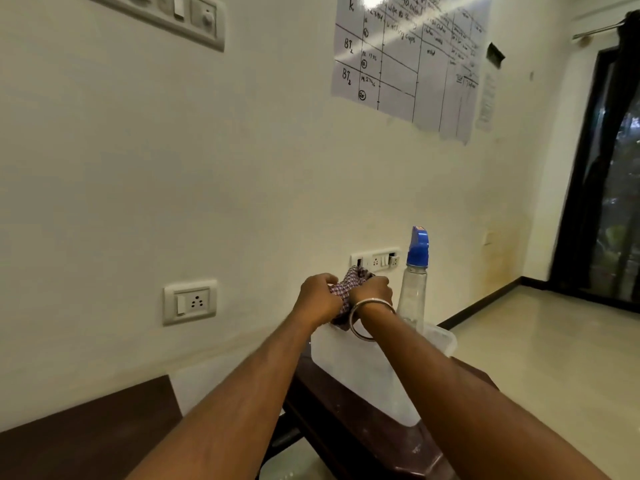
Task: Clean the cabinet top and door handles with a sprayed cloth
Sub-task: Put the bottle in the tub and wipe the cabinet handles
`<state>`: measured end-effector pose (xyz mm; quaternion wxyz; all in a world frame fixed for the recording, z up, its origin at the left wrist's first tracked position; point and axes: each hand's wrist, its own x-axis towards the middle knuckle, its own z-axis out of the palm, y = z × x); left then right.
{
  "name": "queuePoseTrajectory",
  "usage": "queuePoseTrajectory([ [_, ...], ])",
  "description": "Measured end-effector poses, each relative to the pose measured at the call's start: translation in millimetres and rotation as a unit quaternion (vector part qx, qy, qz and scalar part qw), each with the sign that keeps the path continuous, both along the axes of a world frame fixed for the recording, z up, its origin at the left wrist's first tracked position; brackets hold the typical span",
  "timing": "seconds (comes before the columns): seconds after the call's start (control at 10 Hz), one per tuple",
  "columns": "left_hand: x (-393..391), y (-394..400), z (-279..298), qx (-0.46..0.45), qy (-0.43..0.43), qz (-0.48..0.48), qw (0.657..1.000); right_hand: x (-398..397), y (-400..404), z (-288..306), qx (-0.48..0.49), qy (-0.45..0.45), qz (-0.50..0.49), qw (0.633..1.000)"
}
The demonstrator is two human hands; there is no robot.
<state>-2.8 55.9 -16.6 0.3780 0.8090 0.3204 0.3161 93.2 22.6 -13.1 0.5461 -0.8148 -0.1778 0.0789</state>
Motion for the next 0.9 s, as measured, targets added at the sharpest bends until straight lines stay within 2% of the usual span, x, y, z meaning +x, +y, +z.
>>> queuePoseTrajectory([
  [0.1,6,5,-12,0.059,0.036,0.026,0.997,6,-3,-16,-0.049,-0.039,0.013,0.998],
  [0.3,20,14,-19,0.128,0.192,0.065,0.971,9,-3,-29,-0.113,-0.095,0.022,0.989],
  [0.4,26,16,-27,0.145,0.224,0.063,0.962,9,-1,-30,-0.143,-0.075,0.038,0.986],
  [0.5,25,18,-30,0.132,0.239,0.046,0.961,10,0,-32,-0.219,-0.06,0.057,0.972],
  [0.6,23,20,-33,0.123,0.234,0.034,0.964,7,-2,-32,-0.339,-0.115,0.113,0.927],
  [0.7,17,20,-39,0.116,0.201,0.015,0.973,9,5,-36,-0.386,-0.142,0.149,0.899],
  [0.8,6,22,-42,0.161,0.142,-0.001,0.977,7,3,-36,-0.406,-0.164,0.155,0.886],
  [0.9,-10,19,-40,0.207,0.107,-0.015,0.972,-1,-6,-25,-0.395,-0.223,0.133,0.881],
])
